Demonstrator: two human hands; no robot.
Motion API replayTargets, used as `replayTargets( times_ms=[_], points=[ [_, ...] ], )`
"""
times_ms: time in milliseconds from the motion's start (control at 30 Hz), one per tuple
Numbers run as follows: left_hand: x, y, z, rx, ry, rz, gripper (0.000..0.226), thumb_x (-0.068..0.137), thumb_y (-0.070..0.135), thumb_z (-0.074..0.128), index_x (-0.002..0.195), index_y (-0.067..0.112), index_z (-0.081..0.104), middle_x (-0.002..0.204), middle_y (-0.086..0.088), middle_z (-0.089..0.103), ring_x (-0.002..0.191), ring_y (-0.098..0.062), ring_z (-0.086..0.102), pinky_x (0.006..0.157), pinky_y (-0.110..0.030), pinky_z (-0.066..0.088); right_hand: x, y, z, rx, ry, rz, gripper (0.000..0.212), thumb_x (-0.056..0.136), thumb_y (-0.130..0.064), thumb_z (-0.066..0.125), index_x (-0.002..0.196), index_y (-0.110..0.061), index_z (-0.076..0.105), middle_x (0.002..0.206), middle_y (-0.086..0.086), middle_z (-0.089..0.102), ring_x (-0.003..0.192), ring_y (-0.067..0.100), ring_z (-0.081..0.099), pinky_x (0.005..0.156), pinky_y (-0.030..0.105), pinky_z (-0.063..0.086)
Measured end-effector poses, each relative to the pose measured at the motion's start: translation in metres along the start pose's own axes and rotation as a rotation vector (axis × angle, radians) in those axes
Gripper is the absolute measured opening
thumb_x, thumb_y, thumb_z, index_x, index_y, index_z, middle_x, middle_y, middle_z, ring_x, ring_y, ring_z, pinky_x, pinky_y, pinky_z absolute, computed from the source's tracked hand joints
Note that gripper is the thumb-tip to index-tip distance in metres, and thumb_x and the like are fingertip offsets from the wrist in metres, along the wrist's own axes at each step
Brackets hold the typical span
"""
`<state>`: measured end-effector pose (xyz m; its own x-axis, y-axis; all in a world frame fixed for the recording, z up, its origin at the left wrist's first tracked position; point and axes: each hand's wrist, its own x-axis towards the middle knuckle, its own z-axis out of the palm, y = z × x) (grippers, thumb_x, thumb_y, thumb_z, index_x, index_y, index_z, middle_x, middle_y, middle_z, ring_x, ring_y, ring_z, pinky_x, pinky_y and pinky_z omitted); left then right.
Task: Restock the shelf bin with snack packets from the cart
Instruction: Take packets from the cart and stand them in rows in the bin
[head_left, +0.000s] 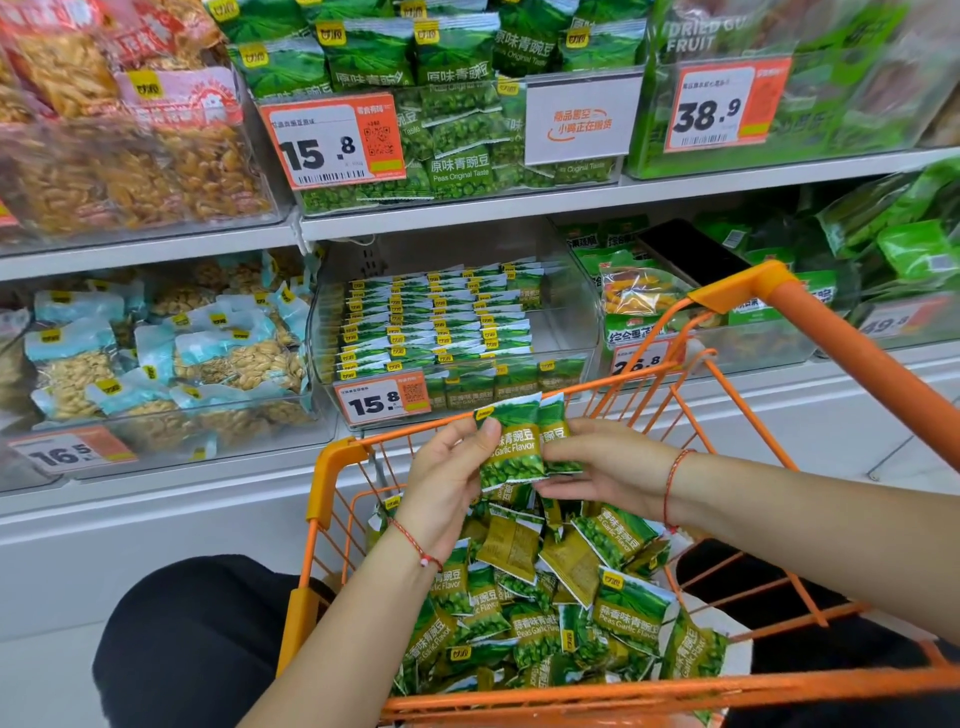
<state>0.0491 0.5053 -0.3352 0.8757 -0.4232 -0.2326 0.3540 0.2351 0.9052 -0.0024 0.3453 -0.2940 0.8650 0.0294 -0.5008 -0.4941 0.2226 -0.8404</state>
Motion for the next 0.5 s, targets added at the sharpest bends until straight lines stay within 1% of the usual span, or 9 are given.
replayTargets(
  times_ms=[67, 133, 200, 233, 300, 333, 400, 433, 500],
  points=[
    [0.0021, 0.0009, -0.0013, 0.078, 0.083, 0.061, 0.049, 0.071, 0.036, 0.069, 0.112, 0.01, 0.059, 0.095, 0.002, 0.07, 0.086, -0.01, 0.061, 0.076, -0.025, 0.043, -0.0003, -0.0027, 0.0004, 0.13, -0.038, 0.018, 0.01, 0.088, 0.001, 0.055, 0.083, -0.007, 0.057, 0.087, 0.008, 0.057, 0.094, 0.027, 0.059, 0.082, 0.036, 0.057],
    [0.0043, 0.0011, -0.0039, 0.119, 0.14, 0.094, 0.034, 0.075, 0.033, 0.069, 0.104, 0.016, 0.061, 0.088, 0.009, 0.071, 0.071, 0.001, 0.061, 0.061, -0.014, 0.044, -0.0006, -0.0052, -0.0006, 0.197, -0.041, 0.029, 0.02, 0.088, 0.003, 0.053, 0.071, -0.008, 0.052, 0.073, 0.006, 0.048, 0.094, 0.032, 0.056, 0.081, 0.039, 0.057],
    [0.0052, 0.001, -0.0049, 0.12, 0.177, 0.098, 0.029, 0.078, 0.029, 0.068, 0.101, 0.014, 0.061, 0.086, 0.008, 0.069, 0.058, 0.001, 0.056, 0.047, -0.013, 0.04, -0.0028, -0.0073, -0.0013, 0.197, -0.073, 0.029, 0.022, 0.089, 0.005, 0.053, 0.07, -0.005, 0.059, 0.075, 0.009, 0.057, 0.096, 0.037, 0.063, 0.081, 0.038, 0.057],
    [0.0051, 0.0014, -0.0046, 0.109, 0.187, 0.094, 0.032, 0.079, 0.028, 0.068, 0.105, 0.01, 0.06, 0.086, 0.006, 0.068, 0.054, 0.0, 0.053, 0.044, -0.014, 0.038, -0.0025, -0.0067, -0.0017, 0.175, -0.11, 0.028, 0.017, 0.089, 0.006, 0.052, 0.08, -0.002, 0.065, 0.086, 0.013, 0.065, 0.098, 0.036, 0.065, 0.082, 0.036, 0.057],
    [0.0045, 0.0018, -0.0033, 0.097, 0.194, 0.098, 0.039, 0.081, 0.026, 0.067, 0.112, 0.004, 0.058, 0.084, 0.005, 0.066, 0.05, 0.001, 0.05, 0.043, -0.014, 0.038, -0.0017, -0.0044, -0.0019, 0.144, -0.165, 0.022, 0.024, 0.091, 0.006, 0.05, 0.11, 0.0, 0.062, 0.108, 0.014, 0.069, 0.098, 0.027, 0.068, 0.083, 0.03, 0.056],
    [0.0042, 0.0015, -0.0024, 0.101, 0.196, 0.101, 0.041, 0.081, 0.025, 0.068, 0.114, 0.002, 0.057, 0.083, 0.006, 0.066, 0.05, 0.0, 0.05, 0.044, -0.014, 0.038, -0.0008, -0.0028, -0.0023, 0.139, -0.175, 0.019, 0.028, 0.091, 0.006, 0.049, 0.116, -0.002, 0.059, 0.11, 0.013, 0.069, 0.096, 0.024, 0.068, 0.083, 0.029, 0.056],
    [0.0034, 0.0013, -0.0007, 0.126, 0.201, 0.122, 0.043, 0.081, 0.022, 0.069, 0.117, 0.001, 0.056, 0.088, 0.004, 0.068, 0.058, -0.001, 0.055, 0.046, -0.014, 0.041, 0.0003, -0.0001, -0.0029, 0.109, -0.159, 0.001, 0.028, 0.091, 0.005, 0.049, 0.115, -0.005, 0.059, 0.108, 0.01, 0.07, 0.093, 0.02, 0.07, 0.082, 0.026, 0.056],
    [0.0031, 0.0012, 0.0, 0.152, 0.207, 0.144, 0.042, 0.082, 0.022, 0.069, 0.117, 0.004, 0.056, 0.095, 0.003, 0.067, 0.067, -0.001, 0.058, 0.05, -0.012, 0.043, 0.0003, 0.0001, -0.0031, 0.082, -0.151, -0.008, 0.028, 0.091, 0.004, 0.05, 0.115, -0.007, 0.06, 0.109, 0.01, 0.07, 0.093, 0.02, 0.07, 0.082, 0.026, 0.056],
    [0.0015, 0.0019, 0.0022, 0.221, 0.212, 0.18, 0.039, 0.083, 0.023, 0.068, 0.119, 0.012, 0.056, 0.104, 0.005, 0.063, 0.087, 0.001, 0.059, 0.064, -0.009, 0.046, 0.0001, -0.0008, -0.004, 0.033, -0.134, -0.025, 0.029, 0.09, 0.002, 0.053, 0.116, -0.009, 0.06, 0.114, 0.01, 0.068, 0.097, 0.02, 0.069, 0.082, 0.025, 0.056]
  ],
)
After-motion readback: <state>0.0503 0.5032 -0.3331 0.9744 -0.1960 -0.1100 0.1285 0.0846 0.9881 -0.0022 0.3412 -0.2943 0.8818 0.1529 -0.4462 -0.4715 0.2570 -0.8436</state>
